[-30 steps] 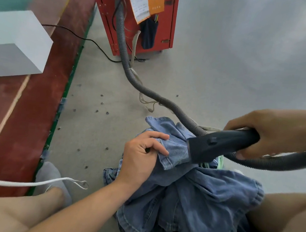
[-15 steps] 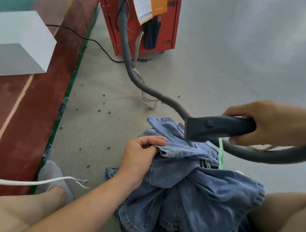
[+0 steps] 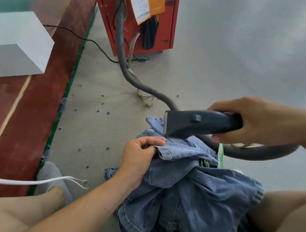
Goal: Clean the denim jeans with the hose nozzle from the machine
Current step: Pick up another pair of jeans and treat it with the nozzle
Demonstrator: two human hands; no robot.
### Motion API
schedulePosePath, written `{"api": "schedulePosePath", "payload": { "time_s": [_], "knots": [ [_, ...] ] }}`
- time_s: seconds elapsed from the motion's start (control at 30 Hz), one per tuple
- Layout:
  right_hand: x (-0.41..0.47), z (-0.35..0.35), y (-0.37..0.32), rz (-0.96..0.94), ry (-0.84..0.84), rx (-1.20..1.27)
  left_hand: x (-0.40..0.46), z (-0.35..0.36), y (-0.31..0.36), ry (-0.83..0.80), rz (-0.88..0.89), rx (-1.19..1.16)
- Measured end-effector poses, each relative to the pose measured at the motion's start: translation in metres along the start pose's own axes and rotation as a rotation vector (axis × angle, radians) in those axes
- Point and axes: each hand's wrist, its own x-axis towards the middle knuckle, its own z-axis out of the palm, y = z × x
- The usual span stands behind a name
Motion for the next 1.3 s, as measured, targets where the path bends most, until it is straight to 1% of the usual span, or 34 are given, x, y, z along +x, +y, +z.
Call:
{"api": "schedulePosePath", "payload": {
  "time_s": [0.07, 0.23, 0.37, 0.43, 0.5, 0.53, 0.6, 0.73, 0.8, 0.87, 1.0, 1.07, 1.1, 1.17, 1.23, 1.3],
  "knots": [
    [-0.005, -0.007, 0.009, 0.06, 0.028, 0.053, 0.0, 0.0, 0.0, -0.014, -0.006, -0.017],
    [-0.013, -0.017, 0.025, 0.127, 0.076, 0.009, -0.001, 0.0, 0.0, -0.027, -0.035, -0.078],
    [-0.014, -0.012, 0.026, 0.135, -0.035, 0.009, -0.001, 0.001, 0.001, -0.014, -0.095, -0.122],
    [-0.011, 0.001, 0.018, 0.083, -0.118, -0.1, -0.002, 0.001, 0.002, -0.035, -0.138, -0.173],
    [-0.006, 0.015, 0.009, 0.03, -0.14, -0.199, -0.003, 0.002, 0.003, -0.072, -0.171, -0.23],
    [-0.003, 0.021, 0.005, 0.011, -0.11, -0.215, -0.003, 0.002, 0.003, -0.076, -0.18, -0.241],
    [0.005, 0.028, 0.0, -0.015, 0.0, -0.224, -0.002, 0.003, 0.002, -0.065, -0.201, -0.252],
    [0.018, 0.021, 0.0, 0.014, 0.247, -0.154, -0.002, 0.002, 0.002, -0.071, -0.226, -0.249],
    [0.017, 0.01, 0.002, 0.029, 0.302, -0.12, -0.002, 0.001, 0.003, -0.082, -0.235, -0.268],
    [0.011, 0.0, 0.006, 0.058, 0.273, -0.108, -0.002, 0.001, 0.005, -0.09, -0.235, -0.281],
    [0.007, 0.006, 0.012, 0.11, 0.052, -0.216, 0.0, 0.003, 0.005, -0.114, -0.216, -0.304],
    [0.013, 0.018, 0.012, 0.097, -0.02, -0.246, 0.0, 0.003, 0.003, -0.137, -0.194, -0.29],
    [0.016, 0.022, 0.011, 0.084, -0.019, -0.248, 0.0, 0.002, 0.003, -0.139, -0.186, -0.275],
    [0.02, 0.026, 0.008, 0.063, 0.036, -0.227, 0.001, 0.0, 0.0, -0.14, -0.171, -0.244],
    [0.021, 0.023, 0.003, 0.062, 0.133, -0.159, -0.001, 0.0, 0.001, -0.168, -0.151, -0.218],
    [0.021, 0.015, 0.001, 0.062, 0.238, -0.069, -0.003, 0.0, 0.005, -0.216, -0.168, -0.255]
  ]
}}
